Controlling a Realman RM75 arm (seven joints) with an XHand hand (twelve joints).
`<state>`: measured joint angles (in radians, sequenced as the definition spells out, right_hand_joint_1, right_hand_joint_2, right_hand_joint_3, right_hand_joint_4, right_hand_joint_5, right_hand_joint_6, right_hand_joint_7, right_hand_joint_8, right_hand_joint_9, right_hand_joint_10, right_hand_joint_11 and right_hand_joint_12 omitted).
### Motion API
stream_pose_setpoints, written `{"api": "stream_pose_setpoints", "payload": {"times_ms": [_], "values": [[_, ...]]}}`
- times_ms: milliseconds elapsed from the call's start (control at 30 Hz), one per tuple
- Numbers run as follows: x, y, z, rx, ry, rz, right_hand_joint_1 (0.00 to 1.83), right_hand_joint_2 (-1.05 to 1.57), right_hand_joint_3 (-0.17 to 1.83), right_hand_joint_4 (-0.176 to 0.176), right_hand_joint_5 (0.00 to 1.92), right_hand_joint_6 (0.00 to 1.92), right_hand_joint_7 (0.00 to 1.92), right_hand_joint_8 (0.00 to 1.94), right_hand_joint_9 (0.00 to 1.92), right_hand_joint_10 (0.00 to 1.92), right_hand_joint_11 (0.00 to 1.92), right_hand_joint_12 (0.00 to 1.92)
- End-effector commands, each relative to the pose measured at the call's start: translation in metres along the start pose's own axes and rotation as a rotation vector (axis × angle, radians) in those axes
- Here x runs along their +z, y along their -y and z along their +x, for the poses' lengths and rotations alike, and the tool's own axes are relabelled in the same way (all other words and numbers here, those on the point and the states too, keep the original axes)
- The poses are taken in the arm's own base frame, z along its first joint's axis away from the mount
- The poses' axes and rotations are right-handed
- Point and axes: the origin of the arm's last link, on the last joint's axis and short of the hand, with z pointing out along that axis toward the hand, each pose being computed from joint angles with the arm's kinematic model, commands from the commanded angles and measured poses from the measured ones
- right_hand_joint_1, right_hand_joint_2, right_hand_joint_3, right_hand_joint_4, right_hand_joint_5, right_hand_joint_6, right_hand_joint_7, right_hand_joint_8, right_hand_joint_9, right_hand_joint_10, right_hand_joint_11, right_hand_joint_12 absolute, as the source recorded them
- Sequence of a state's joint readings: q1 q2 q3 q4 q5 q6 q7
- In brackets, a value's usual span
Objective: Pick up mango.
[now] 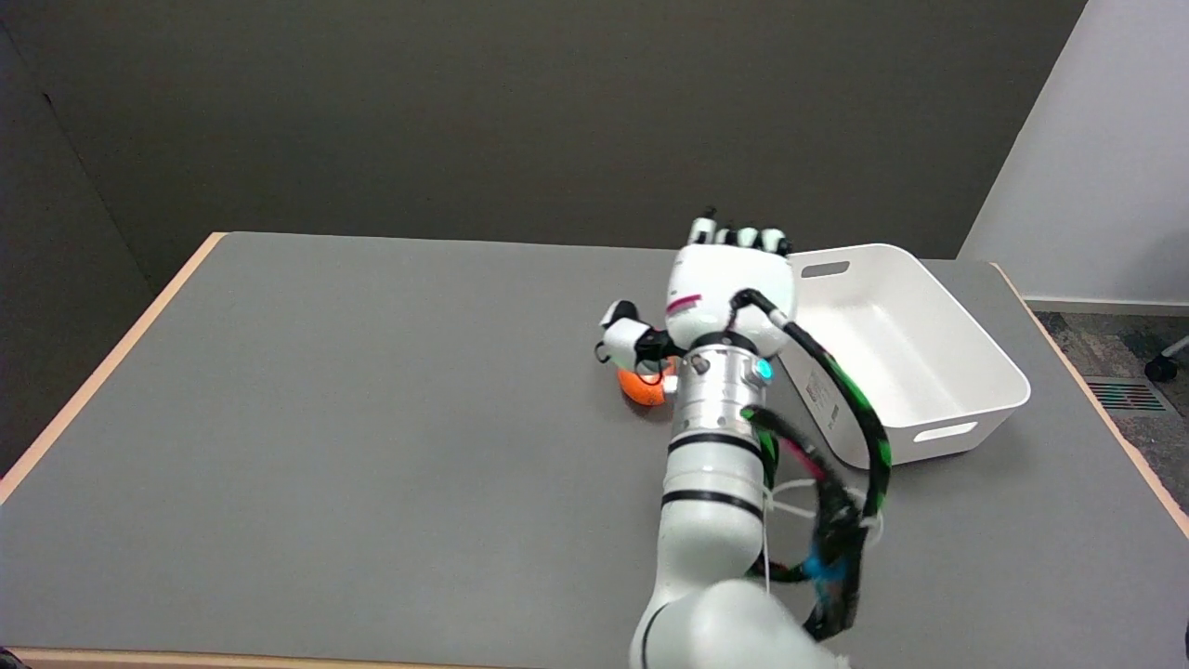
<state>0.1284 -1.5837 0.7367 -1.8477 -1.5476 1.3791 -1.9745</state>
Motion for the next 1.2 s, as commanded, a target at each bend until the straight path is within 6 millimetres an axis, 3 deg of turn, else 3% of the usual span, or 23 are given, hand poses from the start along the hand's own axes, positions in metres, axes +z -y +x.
{"api": "stream_pose_setpoints", "payload": {"times_ms": [33, 433, 700, 933, 1200], "values": [[-0.043, 0.008, -0.005, 0.108, -0.101, -0.343, 0.41, 0.67, 0.8, -0.084, 0.27, 0.51, 0.46, 0.58, 0.37, 1.16, 0.32, 1.61], [-0.023, 0.068, -0.049, 0.199, 0.039, -0.237, 0.4, 0.67, 0.8, -0.128, 0.27, 0.54, 0.45, 0.59, 0.36, 1.17, 0.37, 1.67], [-0.013, 0.091, -0.068, 0.321, 0.101, -0.14, 0.39, 0.68, 0.79, -0.145, 0.27, 0.54, 0.44, 0.59, 0.35, 1.17, 0.37, 1.67], [-0.001, 0.083, -0.095, 0.372, 0.185, -0.179, 0.39, 0.69, 0.79, -0.166, 0.26, 0.54, 0.43, 0.59, 0.34, 1.16, 0.38, 1.67], [0.022, 0.05, -0.113, 0.374, 0.23, -0.259, 0.39, 0.7, 0.77, -0.169, 0.26, 0.54, 0.43, 0.59, 0.34, 1.14, 0.37, 1.68]]}}
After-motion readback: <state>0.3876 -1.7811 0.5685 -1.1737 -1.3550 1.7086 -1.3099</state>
